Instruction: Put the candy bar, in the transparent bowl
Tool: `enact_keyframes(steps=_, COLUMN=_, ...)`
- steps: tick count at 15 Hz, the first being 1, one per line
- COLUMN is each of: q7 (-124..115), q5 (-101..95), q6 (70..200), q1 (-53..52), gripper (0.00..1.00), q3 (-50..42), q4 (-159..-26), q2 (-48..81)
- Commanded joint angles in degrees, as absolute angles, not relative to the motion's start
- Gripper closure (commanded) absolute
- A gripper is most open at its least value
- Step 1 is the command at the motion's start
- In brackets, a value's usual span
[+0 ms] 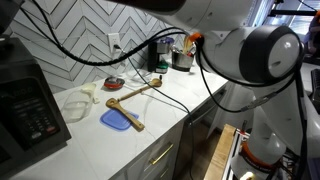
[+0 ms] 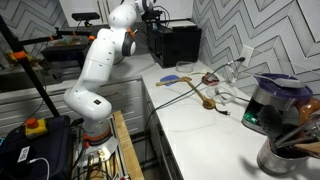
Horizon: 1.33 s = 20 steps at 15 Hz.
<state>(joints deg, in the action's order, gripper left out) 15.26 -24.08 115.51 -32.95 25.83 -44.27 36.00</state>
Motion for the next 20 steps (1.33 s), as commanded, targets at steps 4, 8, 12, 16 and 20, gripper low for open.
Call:
enact_keyframes(steps=4, q7=20.7, q5=-20.0, q6=110.7, q1=-39.1, gripper=0.45, q3=19.9, q4=-35.2, q2=40.8)
enact_keyframes(steps=8, q7=22.3, q5=-17.2, q6=110.0, q1=-41.4, gripper=0.84, q3=15.3, q4=-32.2, q2=42.3)
enact_keyframes(steps=12, q7=22.6, q5=-15.6, q6=109.5, q1=-42.7, gripper=1.0, q3=12.1, q4=-29.6, q2=43.6)
enact_keyframes(steps=16, q7=22.4, q5=-15.6, q6=108.5, q1=-44.0, gripper=1.0, q3=9.5, q4=-26.6, q2=44.6)
enact_keyframes(steps=20, q7=21.0, q5=-16.8, q6=106.1, q1=-46.2, gripper=1.0, q3=6.0, q4=-22.2, q2=41.8)
